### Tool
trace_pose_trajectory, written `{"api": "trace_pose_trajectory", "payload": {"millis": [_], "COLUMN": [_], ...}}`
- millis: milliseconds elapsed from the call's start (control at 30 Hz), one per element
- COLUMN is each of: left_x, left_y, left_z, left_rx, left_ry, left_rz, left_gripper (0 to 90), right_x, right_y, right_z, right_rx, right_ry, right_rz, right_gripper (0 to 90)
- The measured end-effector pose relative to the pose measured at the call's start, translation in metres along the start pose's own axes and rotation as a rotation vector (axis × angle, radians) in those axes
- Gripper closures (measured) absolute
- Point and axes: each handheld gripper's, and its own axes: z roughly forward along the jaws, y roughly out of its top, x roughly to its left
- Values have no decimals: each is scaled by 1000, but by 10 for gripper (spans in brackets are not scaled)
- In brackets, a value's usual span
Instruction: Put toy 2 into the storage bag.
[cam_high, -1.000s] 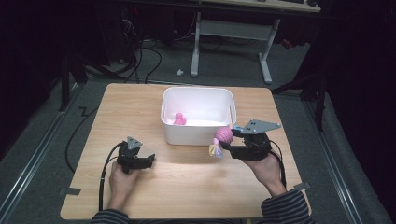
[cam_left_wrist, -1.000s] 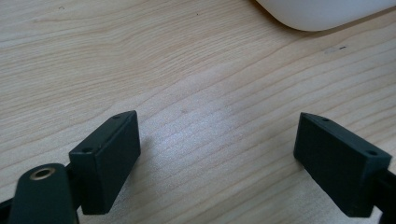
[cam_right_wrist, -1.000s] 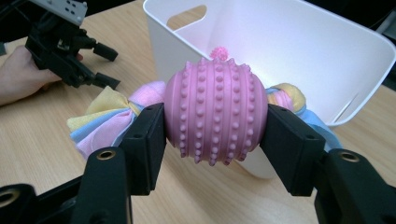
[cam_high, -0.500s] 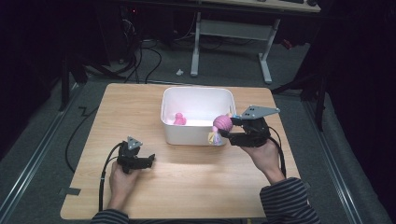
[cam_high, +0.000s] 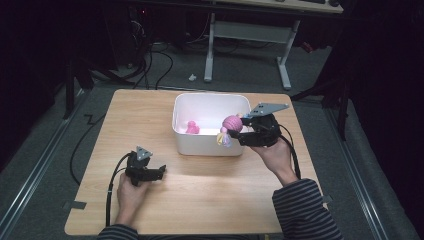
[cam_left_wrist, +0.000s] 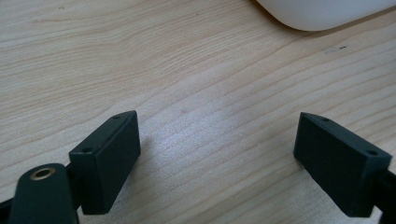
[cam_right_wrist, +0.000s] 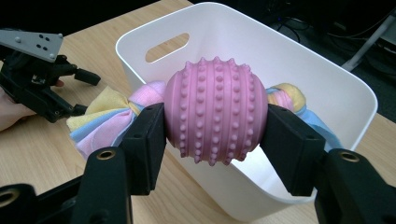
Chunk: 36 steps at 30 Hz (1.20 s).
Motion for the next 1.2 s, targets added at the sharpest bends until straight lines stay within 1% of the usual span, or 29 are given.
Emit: {"api": "trace_pose_trajectory", "payload": {"millis": [233, 433, 567, 633, 933, 1200], "left_x": [0, 0, 0, 0, 0, 0], "left_y": [0, 0, 0, 0, 0, 0], "left_z": [0, 0, 0, 0, 0, 0], "left_rx": [0, 0, 0, 0, 0, 0], "left_ry": [0, 0, 0, 0, 0, -1], "left_rz": [0, 0, 0, -1, -1, -1], "left_gripper": [147, 147, 147, 148, 148, 148], "right_x": [-2, -3, -5, -5, -7, -7], "right_y": [9, 14, 16, 18, 20, 19], "right_z": [15, 29, 38, 43, 57, 65], "right_rx": [28, 53, 78, 93, 132, 161], "right_ry": [1, 8, 6, 6, 11, 14], "right_rz": [-7, 10, 7, 20, 31, 38], "right_gripper": [419, 419, 419, 419, 418, 418]}}
